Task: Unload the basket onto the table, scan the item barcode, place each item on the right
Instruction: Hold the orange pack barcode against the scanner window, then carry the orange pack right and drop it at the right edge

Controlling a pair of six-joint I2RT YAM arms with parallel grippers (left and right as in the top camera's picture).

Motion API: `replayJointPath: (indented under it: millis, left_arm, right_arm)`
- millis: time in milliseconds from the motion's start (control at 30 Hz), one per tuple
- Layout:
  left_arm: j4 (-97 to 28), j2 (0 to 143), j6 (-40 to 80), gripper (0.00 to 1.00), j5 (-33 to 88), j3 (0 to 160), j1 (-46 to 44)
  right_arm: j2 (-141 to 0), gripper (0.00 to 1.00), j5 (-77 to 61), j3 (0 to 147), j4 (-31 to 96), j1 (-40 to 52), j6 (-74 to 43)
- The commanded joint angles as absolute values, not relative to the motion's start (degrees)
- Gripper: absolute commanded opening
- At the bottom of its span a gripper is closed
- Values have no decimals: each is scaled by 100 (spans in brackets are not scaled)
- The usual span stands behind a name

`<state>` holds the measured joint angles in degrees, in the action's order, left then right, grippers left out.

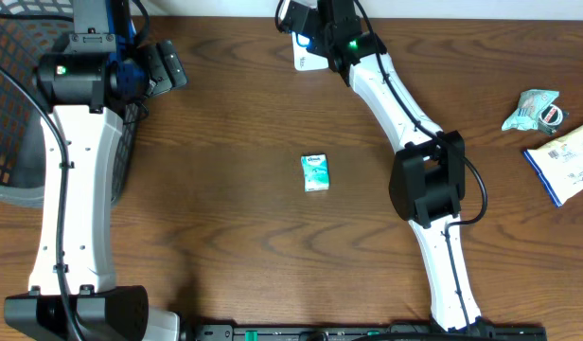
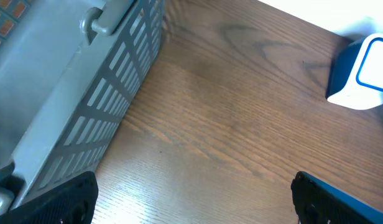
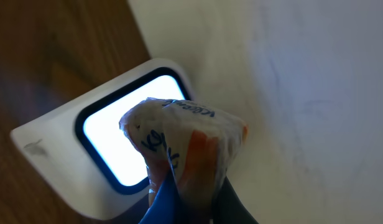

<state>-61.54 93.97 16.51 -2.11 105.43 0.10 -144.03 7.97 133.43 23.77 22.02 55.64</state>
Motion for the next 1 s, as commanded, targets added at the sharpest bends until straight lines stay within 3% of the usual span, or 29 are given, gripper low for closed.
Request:
replayJointPath:
  millis: [0,300,767,967]
  left_arm:
    - [-6167,9400,1660,98,-305,10560,3]
    - [-6167,9400,1660,98,-305,10560,5]
    - [-6167,9400,1660,98,-305,10560,3]
    - [-6167,9400,1660,98,-305,10560,5]
  right_arm:
    - [-14228,1,1000,13332,2320,2108,5142]
    - [-13587,1,1380,13332,3374,1194,3190]
    - [-13533,2,1378,13334,5848,-1658,-1708]
    - [-13533,2,1361,13332,6536,-2467,-2884]
